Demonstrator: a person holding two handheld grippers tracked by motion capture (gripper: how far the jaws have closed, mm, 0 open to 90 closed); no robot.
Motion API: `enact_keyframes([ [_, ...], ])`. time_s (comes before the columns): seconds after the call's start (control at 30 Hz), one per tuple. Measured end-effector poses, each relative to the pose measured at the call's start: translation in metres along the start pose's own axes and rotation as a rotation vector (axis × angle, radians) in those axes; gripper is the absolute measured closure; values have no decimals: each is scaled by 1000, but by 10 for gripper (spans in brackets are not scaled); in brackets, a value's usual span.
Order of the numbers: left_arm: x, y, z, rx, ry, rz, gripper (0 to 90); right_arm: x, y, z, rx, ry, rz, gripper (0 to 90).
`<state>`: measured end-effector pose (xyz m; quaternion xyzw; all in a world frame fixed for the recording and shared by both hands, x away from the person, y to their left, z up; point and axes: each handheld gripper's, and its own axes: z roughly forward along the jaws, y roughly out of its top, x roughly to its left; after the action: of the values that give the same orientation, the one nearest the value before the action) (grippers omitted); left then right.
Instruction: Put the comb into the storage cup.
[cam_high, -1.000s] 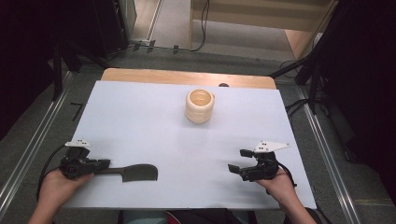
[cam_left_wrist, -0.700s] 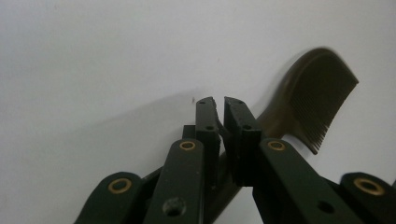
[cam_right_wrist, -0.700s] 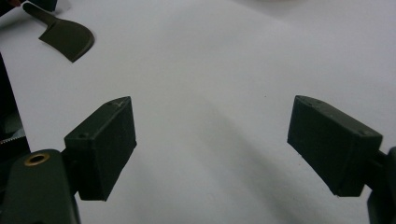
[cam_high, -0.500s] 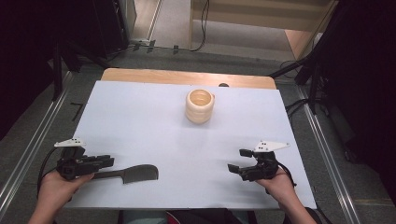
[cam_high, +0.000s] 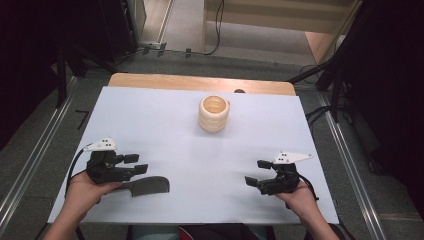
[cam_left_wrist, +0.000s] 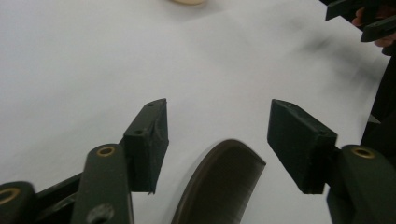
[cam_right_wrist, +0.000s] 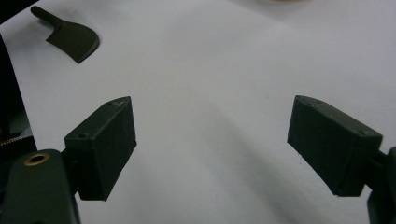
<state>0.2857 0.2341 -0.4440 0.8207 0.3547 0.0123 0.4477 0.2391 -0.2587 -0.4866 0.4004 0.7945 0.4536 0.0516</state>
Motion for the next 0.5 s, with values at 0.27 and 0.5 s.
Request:
enact_keyframes([
  [0.27, -3, -2, 12, -5, -46, 76, 311, 0, -4, -6, -5, -6, 8, 138],
  [0.5, 3, -3, 14, 11, -74, 51, 292, 1, -8, -10, -6, -15, 16, 138],
])
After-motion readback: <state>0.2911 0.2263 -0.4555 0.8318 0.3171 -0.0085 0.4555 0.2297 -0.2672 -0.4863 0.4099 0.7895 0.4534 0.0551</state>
